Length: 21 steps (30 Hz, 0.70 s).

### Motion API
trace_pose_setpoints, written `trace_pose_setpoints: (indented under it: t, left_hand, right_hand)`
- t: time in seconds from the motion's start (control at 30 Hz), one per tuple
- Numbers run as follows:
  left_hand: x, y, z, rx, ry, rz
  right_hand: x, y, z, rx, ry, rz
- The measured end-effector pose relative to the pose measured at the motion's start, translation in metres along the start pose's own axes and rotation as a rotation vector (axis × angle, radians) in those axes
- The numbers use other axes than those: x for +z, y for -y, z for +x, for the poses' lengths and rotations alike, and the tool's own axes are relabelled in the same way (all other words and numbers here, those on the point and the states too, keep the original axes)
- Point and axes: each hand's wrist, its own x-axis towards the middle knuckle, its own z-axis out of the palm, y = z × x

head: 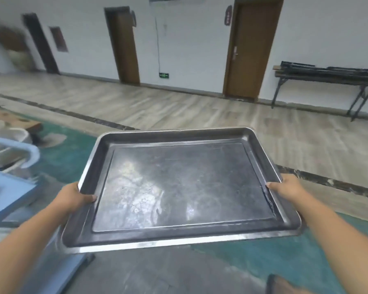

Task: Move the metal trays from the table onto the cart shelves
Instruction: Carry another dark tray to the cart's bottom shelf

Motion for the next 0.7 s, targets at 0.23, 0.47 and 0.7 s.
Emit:
trace_pose_setpoints:
  t: [0.23,0.47,0.7]
  left_hand:
    - [-0.088,0.114,-0.088,-0.287,-0.270,-0.037]
    - [-0.155,0.208,-0.166,-0.493,-0.444,-0.056]
    - [-0.205,0.312,-0.207,-0.634,-0.596,-0.174]
  right_hand:
    - [0.138,0.094,0.019,-0.261,0.303,-0.088]
    - [0.254,0.190,-0.037,-0.440,0.453,-0.181]
    - [0.378,0.262,-0.109,-0.591,0.619,-0.224]
